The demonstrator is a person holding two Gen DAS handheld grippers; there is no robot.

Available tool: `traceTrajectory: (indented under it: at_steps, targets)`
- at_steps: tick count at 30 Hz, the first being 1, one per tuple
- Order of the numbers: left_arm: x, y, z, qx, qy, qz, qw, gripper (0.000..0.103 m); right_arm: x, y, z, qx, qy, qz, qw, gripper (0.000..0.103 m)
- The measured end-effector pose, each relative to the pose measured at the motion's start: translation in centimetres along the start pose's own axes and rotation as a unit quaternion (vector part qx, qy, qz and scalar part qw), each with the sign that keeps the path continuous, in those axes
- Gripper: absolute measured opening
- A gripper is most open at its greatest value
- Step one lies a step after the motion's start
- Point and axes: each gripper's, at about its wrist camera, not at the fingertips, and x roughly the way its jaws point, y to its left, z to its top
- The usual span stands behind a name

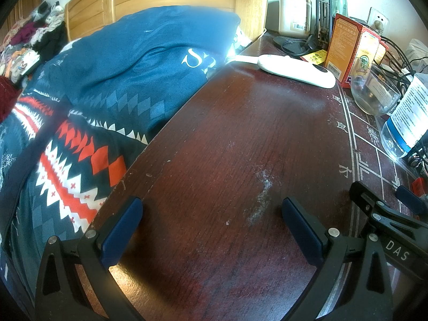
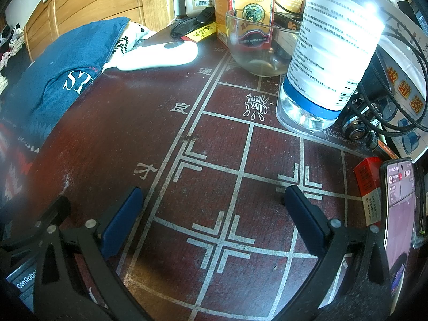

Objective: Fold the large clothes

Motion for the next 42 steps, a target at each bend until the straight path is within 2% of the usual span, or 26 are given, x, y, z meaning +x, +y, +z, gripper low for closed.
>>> traceTrajectory:
  at_steps: [18, 22, 25, 27, 28, 32, 35, 39, 41, 42]
  targets:
    - [0.1, 0.1, 0.0, 0.007, 0.0, -0.007, 1.0, 0.103, 0.0, 0.0, 0.0, 0.0, 0.0, 0.0, 1.0, 0.103]
    - [-0.4, -0.1, -0.2, 0.053, 0.022, -0.039, 0.9976, 0.103, 0.0, -0.2, 0.0, -0.004, 0.0, 0.003, 1.0, 0.103]
    - [-0.8, -0.4, -0.5, 0.103, 0.057, -0.073, 0.9903, 0.103, 0.0, -0.3, 0.0, -0.011, 0.006, 0.008, 1.0, 0.103]
    - [-1.6, 0.1, -1.0, 0.1, 0.059, -0.096, 0.9886, 0.103, 0.0, -0.1, 0.2, -0.025, 0.019, 0.018, 0.999, 0.103]
    - [-2.1, 0.5, -1.2, 0.097, 0.053, -0.094, 0.9894, 0.103, 0.0, 0.0, 0.3, -0.029, 0.022, 0.025, 0.999, 0.103]
    - [-6.3, 3.1, -1.9, 0.076, -0.007, -0.073, 0.9943, 0.103, -1.8, 0.0, -0.1, -0.023, 0.018, 0.06, 0.998, 0.103]
    - [-11.3, 6.9, -2.5, 0.045, -0.065, -0.046, 0.9958, 0.103, -5.4, 1.5, -0.5, -0.057, -0.019, 0.066, 0.996, 0.103]
    - [-18.1, 13.2, -3.5, 0.0, -0.125, 0.036, 0.9916, 0.103, -11.2, 5.7, -0.8, -0.117, -0.08, 0.096, 0.985, 0.103]
    - [-21.8, 16.2, -4.3, -0.029, -0.15, 0.085, 0.9846, 0.103, -15.0, 8.7, -1.1, -0.149, -0.124, 0.119, 0.974, 0.103]
    - [-23.2, 17.4, -4.5, -0.041, -0.159, 0.098, 0.9815, 0.103, -16.9, 10.2, -1.4, -0.164, -0.145, 0.132, 0.967, 0.103]
